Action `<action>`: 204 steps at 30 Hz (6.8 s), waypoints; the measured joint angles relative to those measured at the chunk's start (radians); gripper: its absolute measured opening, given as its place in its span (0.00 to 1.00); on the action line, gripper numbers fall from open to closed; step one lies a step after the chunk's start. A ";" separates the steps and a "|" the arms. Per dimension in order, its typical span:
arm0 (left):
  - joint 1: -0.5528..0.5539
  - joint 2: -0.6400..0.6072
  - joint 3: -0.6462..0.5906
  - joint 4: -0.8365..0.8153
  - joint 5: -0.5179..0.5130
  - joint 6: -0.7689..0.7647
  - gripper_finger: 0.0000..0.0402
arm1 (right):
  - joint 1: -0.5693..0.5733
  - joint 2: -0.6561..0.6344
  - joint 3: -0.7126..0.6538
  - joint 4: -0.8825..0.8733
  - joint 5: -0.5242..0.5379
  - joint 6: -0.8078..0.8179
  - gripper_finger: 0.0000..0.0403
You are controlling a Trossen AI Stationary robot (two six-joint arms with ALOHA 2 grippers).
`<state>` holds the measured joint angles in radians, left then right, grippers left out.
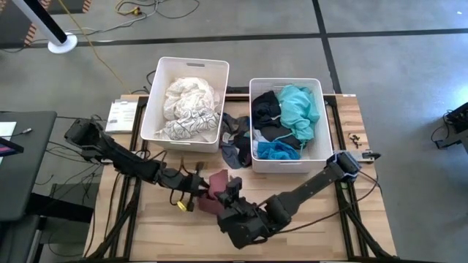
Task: Sort clothes
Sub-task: Put the red underwear into the right white laundry bin, then put the blue sock into the right white laundry bin
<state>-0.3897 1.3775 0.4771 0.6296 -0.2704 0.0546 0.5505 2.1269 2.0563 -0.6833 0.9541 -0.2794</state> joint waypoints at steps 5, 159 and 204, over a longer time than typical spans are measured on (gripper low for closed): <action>0.028 -0.130 0.001 -0.009 -0.004 0.062 0.00 | 0.014 -0.015 0.000 -0.031 -0.191 0.120 0.03; -0.159 -0.197 0.185 -0.699 -0.093 0.005 0.56 | -0.474 -0.550 -0.363 -0.883 -0.304 0.809 0.01; 0.040 -0.051 0.185 -0.452 -0.045 0.152 0.56 | -0.259 -0.756 -0.549 -0.338 -0.588 0.675 0.58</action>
<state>-0.3493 1.3266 0.6624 0.1777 -0.3152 0.2061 0.2915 1.3712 1.5074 -1.0217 0.3656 0.3952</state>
